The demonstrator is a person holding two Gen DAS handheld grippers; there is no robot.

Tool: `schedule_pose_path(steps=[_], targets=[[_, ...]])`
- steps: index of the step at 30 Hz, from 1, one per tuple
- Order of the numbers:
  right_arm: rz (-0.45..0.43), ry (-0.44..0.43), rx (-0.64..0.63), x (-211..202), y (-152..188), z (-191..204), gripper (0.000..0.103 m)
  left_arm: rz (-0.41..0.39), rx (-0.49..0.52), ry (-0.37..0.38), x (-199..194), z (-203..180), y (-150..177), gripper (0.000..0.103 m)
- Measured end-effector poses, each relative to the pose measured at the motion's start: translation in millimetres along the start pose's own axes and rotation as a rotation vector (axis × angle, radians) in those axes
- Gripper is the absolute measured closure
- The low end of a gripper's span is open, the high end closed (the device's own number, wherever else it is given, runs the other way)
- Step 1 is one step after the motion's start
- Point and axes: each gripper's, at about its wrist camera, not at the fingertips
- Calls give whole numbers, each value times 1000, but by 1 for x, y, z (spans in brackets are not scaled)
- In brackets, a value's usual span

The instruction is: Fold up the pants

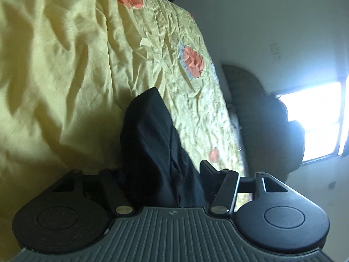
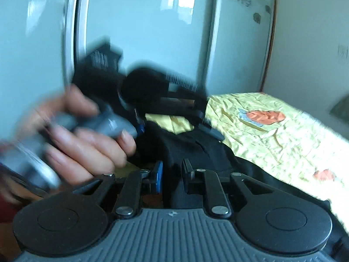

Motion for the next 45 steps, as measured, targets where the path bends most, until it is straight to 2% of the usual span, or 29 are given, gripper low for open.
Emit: schedule_pose_path(steps=[1,3,5,6,7,8,9,10,14,20,24,28,39,45], targets=[[-21,-10,61,-5,-3,-12,85,1,13,-17,2,-2,0,46],[-14,39,108,-3,-6,-30,85,-9,43,-37,1,-5,1,51],[53,132,101,9,-1,-39,85,-21,84,-77,2,-9,4,65],[90,154,111,16,3,-43,85,-29,107,-97,2,-12,5,67],[128,158,131,24,9,-46,85,-35,128,-112,1,-12,7,77],[170,150,145,31,15,-48,85,-45,156,-123,1,-14,9,78],[193,147,145,35,20,-48,85,-54,183,-135,0,-17,12,79],[178,159,141,33,21,-46,85,-67,205,-149,-2,-19,14,79],[65,185,155,10,14,-37,85,-144,329,-191,-12,-40,32,81],[67,192,216,20,12,-48,85,-275,523,-227,-31,-83,77,82],[4,184,237,6,16,-45,85,-322,604,-210,-32,-104,104,83],[-36,208,245,-13,20,-48,85,-324,638,-185,-24,-123,128,83],[-181,236,423,-81,41,-90,85,-309,810,-124,3,-179,192,82],[-248,290,465,-121,51,-104,85,-304,908,-93,15,-208,228,79]])
Point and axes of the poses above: each gripper's, at about its wrist camera, not at the fingertips, and x roughly the way its jaws point, z to its left, y to its underside, and after that the axes turned 1 degree about -y, right-handed
